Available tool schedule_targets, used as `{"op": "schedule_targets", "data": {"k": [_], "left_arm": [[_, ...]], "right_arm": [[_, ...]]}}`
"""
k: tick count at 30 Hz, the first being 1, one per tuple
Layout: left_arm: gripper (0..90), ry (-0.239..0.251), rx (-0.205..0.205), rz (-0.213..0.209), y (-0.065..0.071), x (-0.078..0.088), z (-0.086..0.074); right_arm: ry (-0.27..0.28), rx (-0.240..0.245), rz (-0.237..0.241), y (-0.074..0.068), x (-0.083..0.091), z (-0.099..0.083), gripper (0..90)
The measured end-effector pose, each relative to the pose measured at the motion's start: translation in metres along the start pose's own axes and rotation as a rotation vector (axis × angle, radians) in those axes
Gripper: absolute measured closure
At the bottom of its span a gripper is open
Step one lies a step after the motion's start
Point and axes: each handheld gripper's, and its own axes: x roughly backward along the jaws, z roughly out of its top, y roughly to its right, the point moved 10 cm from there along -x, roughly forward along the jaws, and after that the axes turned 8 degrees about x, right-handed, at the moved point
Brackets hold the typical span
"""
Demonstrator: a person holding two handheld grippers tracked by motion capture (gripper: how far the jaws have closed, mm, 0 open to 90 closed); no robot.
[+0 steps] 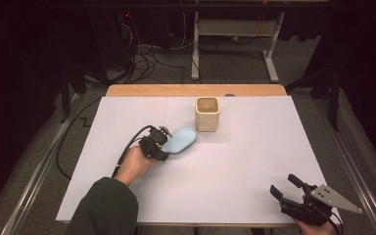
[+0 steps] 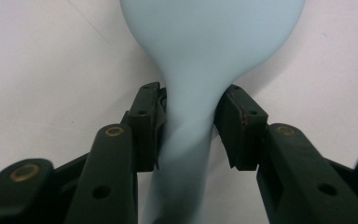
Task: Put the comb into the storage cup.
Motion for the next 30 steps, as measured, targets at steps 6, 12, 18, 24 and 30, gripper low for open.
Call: {"op": "schedule_targets", "data": {"k": [6,12,18,24,30], "left_arm": [[61.9,0.013,0.004,-0.012,0.0006,-0.0012,0.0031],[66.8,0.016,-0.002,-0.024,0.0024,-0.0015,0.0034],[68.8,0.009,-0.002,-0.018,0.0034,-0.0009,0.0029],[69.3,0.024,0.000,-0.001,0.0045,-0.0007,0.0026],[69.4,0.046,-0.004,0.008,0.0043,0.0000,0.0027]], "right_arm": [[-0.001,-0.001,0.001,-0.0004,-0.0002,-0.0001,22.2],[-0.001,-0.001,0.002,-0.0004,-0.0002,-0.0001,22.2],[-0.001,0.000,0.003,-0.0002,0.0002,-0.0002,22.2],[-0.006,0.000,0.007,-0.0008,-0.0001,-0.0009,22.2],[-0.006,-0.002,0.004,0.0006,0.0007,-0.0014,22.2]]}}
